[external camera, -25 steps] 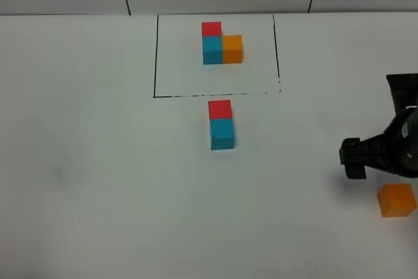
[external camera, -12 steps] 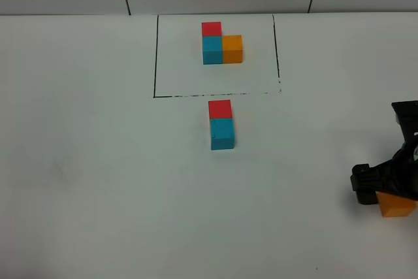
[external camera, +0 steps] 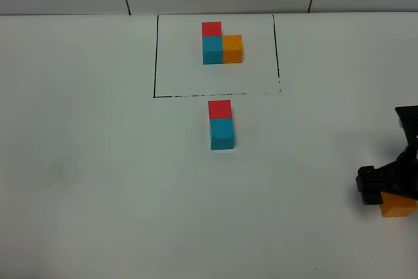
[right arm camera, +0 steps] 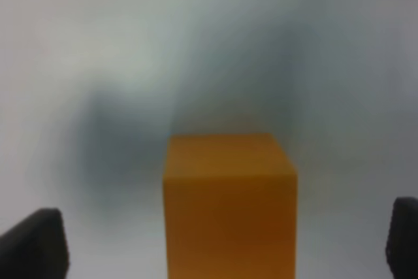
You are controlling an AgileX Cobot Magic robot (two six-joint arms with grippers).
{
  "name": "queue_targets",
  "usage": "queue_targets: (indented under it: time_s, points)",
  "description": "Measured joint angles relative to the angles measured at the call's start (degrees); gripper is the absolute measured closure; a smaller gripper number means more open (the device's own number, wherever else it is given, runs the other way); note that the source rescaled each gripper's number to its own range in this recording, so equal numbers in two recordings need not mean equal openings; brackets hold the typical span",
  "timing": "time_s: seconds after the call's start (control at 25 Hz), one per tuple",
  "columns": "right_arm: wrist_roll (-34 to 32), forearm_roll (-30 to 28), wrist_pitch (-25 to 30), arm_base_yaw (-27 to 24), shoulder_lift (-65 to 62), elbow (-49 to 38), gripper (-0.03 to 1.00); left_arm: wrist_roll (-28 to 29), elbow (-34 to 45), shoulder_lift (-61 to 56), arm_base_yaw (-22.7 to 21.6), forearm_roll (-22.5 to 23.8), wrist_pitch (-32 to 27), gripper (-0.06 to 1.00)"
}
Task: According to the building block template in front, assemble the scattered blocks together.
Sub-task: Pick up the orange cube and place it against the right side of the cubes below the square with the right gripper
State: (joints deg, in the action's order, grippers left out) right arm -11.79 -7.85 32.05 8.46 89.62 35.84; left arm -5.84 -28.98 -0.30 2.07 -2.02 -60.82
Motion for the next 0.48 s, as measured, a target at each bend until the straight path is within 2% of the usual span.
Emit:
queue_targets:
  time_s: [0.24, 0.48]
  points:
    - [0.16, 0.17, -0.84, -0.06, 3.58, 0.00, 0.16, -0.05, 0.00, 0.00, 0.00, 0.00, 0.00, 0.27]
    - [1.42, 0.17, -1.10, -0.18, 4.71, 0.00, 0.19, -0.05, 0.00, 0.00, 0.00, 0.00, 0.00, 0.27]
